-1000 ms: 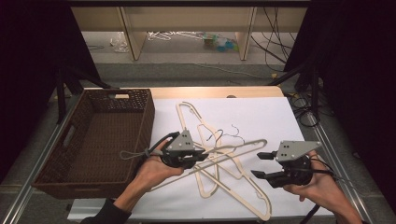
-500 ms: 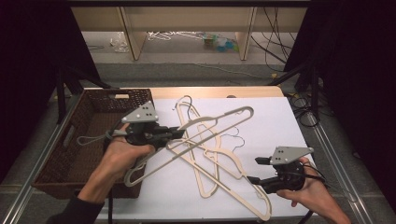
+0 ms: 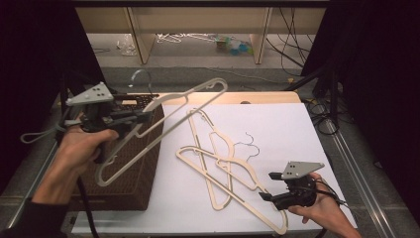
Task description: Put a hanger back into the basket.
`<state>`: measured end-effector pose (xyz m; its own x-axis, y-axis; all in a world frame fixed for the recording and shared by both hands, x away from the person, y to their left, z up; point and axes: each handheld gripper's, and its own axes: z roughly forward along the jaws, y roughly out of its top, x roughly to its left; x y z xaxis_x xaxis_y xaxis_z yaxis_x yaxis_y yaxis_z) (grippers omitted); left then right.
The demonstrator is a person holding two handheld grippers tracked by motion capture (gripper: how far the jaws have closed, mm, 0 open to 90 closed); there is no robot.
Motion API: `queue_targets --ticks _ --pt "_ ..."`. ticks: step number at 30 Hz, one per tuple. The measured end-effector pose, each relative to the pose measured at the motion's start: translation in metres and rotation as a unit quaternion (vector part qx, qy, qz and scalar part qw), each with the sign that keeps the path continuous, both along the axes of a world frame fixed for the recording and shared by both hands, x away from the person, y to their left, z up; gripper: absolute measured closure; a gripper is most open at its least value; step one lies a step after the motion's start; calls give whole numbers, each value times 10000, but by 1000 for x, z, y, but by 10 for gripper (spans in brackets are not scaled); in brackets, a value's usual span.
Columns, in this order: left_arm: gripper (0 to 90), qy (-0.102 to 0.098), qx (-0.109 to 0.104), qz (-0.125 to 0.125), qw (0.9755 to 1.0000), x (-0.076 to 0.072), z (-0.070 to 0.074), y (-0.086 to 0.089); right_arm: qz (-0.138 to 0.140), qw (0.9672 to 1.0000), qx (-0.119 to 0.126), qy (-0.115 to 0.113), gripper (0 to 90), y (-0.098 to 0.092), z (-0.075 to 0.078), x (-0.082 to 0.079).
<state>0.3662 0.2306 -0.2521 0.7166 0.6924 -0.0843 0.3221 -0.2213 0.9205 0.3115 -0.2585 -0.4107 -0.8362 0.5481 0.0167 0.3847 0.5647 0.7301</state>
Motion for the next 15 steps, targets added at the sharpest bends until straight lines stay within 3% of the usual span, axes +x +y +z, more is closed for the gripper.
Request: queue_targets --ticks 4,10,15 --pt "859 -93 47 339 9994 4 -2 28 16 10000 -11 49 288 0 -3 0" --pt "859 -107 131 680 9975 11 -23 68 -24 10000 -33 48 288 -1 -5 0" --pt "859 -118 161 687 9974 16 -39 93 -7 9999 -49 107 288 -1 -7 0"
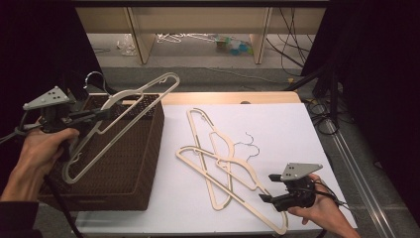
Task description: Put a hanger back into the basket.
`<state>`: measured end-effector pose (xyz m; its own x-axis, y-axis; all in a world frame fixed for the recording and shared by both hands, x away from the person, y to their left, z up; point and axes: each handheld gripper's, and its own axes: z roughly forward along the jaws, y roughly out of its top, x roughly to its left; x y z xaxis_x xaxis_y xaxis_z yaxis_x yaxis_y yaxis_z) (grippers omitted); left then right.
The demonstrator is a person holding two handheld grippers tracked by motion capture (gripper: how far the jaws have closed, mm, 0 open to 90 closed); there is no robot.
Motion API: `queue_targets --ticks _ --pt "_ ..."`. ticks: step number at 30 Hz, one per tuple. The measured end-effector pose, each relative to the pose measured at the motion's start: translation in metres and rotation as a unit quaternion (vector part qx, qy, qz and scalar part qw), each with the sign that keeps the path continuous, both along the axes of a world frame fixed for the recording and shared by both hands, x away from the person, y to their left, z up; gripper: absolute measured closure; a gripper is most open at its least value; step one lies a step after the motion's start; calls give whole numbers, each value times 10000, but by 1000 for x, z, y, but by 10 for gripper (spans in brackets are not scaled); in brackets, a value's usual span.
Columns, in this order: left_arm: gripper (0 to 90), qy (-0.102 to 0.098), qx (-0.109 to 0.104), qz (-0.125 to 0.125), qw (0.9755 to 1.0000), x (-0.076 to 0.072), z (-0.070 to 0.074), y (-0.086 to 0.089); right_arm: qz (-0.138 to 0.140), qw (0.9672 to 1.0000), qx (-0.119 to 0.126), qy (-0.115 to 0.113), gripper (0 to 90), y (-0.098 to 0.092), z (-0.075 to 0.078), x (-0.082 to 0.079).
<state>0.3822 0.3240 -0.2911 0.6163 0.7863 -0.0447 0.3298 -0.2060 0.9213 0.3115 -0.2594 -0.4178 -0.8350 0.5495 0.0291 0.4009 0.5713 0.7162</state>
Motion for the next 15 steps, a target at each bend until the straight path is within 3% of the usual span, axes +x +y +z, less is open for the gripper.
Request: queue_targets --ticks 4,7,15 --pt "859 59 138 76 9999 1 -14 14 29 10000 -20 22 288 0 -3 1" --pt "859 83 76 146 9998 -1 -25 25 -4 10000 -20 14 288 -1 -2 1" --pt "859 78 -27 320 9995 -4 -37 44 -22 10000 -1 52 288 -1 -3 1"
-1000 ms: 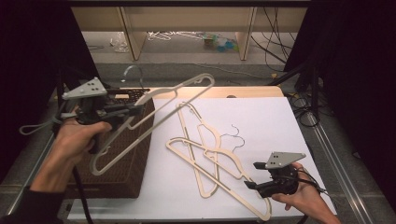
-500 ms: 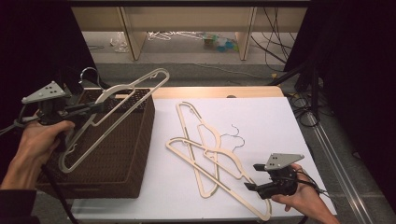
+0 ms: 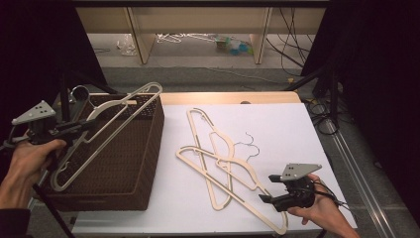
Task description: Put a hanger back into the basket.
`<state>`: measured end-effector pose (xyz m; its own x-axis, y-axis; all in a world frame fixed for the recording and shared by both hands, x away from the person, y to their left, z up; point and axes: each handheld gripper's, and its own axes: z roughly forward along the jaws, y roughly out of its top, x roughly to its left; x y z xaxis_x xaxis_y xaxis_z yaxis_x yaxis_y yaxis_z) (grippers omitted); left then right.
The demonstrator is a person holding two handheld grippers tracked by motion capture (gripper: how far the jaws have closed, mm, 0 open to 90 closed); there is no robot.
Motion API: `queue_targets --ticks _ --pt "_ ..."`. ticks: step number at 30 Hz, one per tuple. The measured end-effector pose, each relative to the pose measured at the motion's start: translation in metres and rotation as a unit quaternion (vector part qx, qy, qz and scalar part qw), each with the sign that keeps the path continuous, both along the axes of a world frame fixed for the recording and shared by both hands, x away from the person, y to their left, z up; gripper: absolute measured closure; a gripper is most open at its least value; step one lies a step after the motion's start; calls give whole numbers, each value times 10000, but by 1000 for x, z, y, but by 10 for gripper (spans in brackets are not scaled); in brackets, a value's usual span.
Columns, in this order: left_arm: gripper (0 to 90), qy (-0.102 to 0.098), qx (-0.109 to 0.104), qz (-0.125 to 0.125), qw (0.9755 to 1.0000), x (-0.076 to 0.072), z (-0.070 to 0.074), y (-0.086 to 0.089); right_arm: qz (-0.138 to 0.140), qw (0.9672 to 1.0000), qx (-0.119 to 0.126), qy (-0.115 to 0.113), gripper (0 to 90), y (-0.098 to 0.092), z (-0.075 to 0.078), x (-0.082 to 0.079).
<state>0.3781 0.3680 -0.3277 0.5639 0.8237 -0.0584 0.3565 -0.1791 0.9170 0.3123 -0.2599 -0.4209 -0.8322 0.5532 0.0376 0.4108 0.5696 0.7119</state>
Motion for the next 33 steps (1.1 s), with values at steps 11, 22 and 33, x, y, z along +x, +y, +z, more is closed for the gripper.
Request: queue_targets --ticks 11,22,33 --pt "859 409 64 139 9990 4 -20 13 -44 10000 -27 -21 284 -2 -3 2" --pt "850 1103 456 120 9928 22 -52 2 -42 10000 -50 25 282 -2 -4 2" --pt "818 1357 705 784 9851 27 -72 12 -63 10000 -40 40 282 -3 -5 2"
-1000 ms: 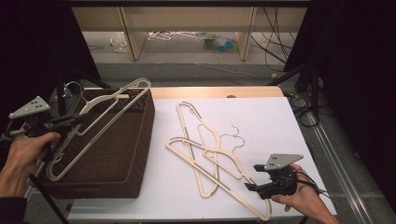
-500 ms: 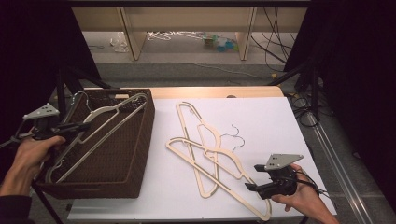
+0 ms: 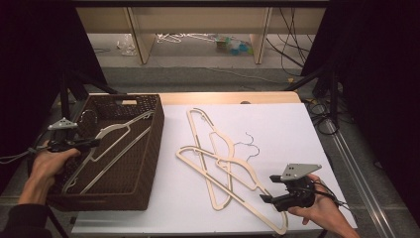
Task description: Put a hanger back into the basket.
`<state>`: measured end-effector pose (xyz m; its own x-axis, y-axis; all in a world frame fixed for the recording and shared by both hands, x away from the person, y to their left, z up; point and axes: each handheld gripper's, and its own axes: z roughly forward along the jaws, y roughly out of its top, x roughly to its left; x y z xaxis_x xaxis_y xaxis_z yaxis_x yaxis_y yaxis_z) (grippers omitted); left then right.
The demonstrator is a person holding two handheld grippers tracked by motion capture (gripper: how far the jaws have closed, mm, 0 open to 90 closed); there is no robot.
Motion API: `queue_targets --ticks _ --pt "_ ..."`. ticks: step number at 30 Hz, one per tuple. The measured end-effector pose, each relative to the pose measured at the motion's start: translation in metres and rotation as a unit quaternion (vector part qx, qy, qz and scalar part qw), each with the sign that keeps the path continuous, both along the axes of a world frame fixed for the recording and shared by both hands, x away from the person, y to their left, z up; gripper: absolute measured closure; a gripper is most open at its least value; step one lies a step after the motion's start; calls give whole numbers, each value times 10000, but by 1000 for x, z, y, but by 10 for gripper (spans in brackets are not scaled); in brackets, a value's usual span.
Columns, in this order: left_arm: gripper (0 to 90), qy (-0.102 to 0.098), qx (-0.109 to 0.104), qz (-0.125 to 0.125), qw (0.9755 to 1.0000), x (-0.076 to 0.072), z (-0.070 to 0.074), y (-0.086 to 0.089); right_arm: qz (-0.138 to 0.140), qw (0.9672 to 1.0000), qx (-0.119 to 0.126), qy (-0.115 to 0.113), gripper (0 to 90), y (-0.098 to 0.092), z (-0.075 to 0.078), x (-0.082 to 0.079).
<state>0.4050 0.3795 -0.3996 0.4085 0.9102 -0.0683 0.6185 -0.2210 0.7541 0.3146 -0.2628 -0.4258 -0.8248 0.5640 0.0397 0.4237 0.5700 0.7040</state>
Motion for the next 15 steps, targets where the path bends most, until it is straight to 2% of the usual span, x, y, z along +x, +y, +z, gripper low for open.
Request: queue_targets --ticks 4,5,6,7,8,9,10,11,12,15 --pt "806 45 101 165 9998 -1 -1 4 10 10000 -2 38 281 1 0 0" --pt "794 99 374 137 9992 -1 0 7 12 10000 -4 53 281 1 0 0" --pt "791 10 259 319 9992 -1 -2 5 12 10000 -2 52 281 1 -1 0" --pt "771 17 425 280 9987 -2 -2 9 9 10000 -5 28 281 0 -1 0" --pt "771 -9 352 430 9985 -2 -2 8 9 10000 -5 28 281 0 -1 0" --pt "756 -122 383 521 9978 -4 0 11 2 10000 13 1 281 0 -2 0" --pt "721 -209 300 595 9976 -5 0 12 16 10000 19 9 281 0 -1 1" --pt "706 -360 16 791 9962 -7 1 10 11 10000 19 1 281 0 -2 1" --pt "690 -421 -37 882 9952 -9 3 10 3 10000 18 -21 279 -1 -2 1" --pt "639 -592 -168 855 9944 -16 10 6 -47 10000 27 -16 277 -1 -2 1"
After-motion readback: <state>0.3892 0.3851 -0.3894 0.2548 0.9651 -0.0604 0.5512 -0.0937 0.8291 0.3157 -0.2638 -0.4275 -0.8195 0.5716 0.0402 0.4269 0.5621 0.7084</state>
